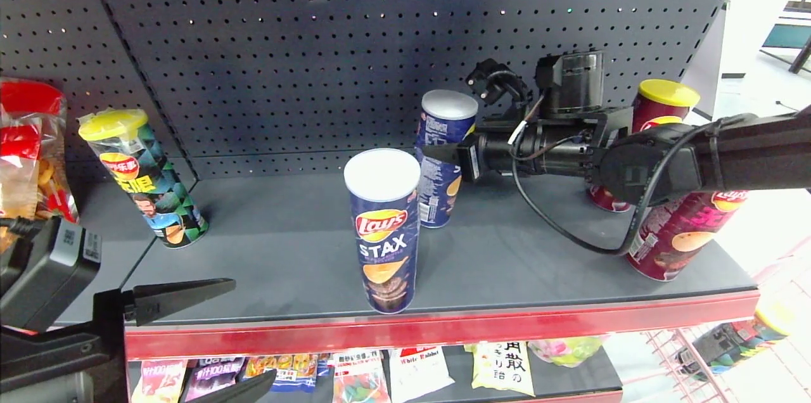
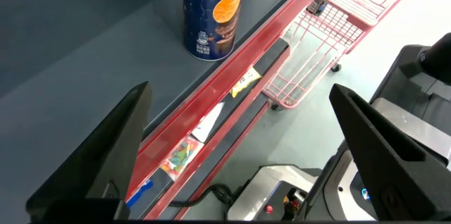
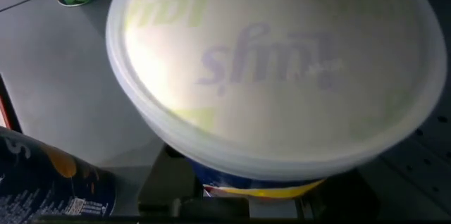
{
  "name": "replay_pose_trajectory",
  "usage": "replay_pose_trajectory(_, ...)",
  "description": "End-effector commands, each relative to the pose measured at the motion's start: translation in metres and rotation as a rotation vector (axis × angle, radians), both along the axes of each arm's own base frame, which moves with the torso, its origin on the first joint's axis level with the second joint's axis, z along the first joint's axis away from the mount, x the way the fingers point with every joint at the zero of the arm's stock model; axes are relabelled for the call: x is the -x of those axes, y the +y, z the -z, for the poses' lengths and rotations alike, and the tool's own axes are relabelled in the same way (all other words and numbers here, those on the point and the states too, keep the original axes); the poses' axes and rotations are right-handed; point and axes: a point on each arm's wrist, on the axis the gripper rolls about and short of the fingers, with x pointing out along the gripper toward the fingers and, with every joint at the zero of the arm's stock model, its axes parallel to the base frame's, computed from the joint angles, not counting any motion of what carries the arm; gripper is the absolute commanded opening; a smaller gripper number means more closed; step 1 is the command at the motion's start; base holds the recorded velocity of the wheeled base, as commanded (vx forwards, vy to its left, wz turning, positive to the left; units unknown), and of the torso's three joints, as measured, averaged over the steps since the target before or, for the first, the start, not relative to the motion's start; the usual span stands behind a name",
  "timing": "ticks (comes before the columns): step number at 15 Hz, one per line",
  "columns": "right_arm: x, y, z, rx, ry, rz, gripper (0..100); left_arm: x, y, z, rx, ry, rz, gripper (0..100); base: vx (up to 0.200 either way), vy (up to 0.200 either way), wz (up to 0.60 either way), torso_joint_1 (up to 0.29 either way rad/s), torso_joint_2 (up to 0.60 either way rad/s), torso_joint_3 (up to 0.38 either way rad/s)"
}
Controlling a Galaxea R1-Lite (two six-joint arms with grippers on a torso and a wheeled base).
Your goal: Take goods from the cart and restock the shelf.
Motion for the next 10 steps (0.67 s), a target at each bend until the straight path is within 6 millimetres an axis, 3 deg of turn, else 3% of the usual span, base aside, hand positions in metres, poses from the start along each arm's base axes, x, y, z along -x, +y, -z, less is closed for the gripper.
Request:
replay_pose_trajectory(1,-0.0013,0.0013,-0.0006,-0.002,-0.005,-0.002,0,-0.0006,-0.0002,0.0010,-0.003,0.005,-0.001,100,0.000,0.000,0.00,0.000,0.00,0.000)
replay_pose_trajectory(4,-0.0023,0.0026,0.0007,-0.001,-0.002,-0.003,0,-0.0005,-0.0004,0.0009,-0.002,0.004,0.001,100,0.000,0.000,0.00,0.000,0.00,0.000)
replay_pose_trajectory(5,-0.0025,0.0027,0.0018,0.002,0.000,-0.004,100,-0.0005,-0.0004,0.0010,-0.003,0.005,0.001,100,0.000,0.000,0.00,0.000,0.00,0.000)
replay_pose_trajectory(10,0.0029,-0.0007,0.0002,0.008,-0.001,0.012,100,-0.0007,-0.0003,0.0016,-0.004,0.008,0.001,100,0.000,0.000,0.00,0.000,0.00,0.000)
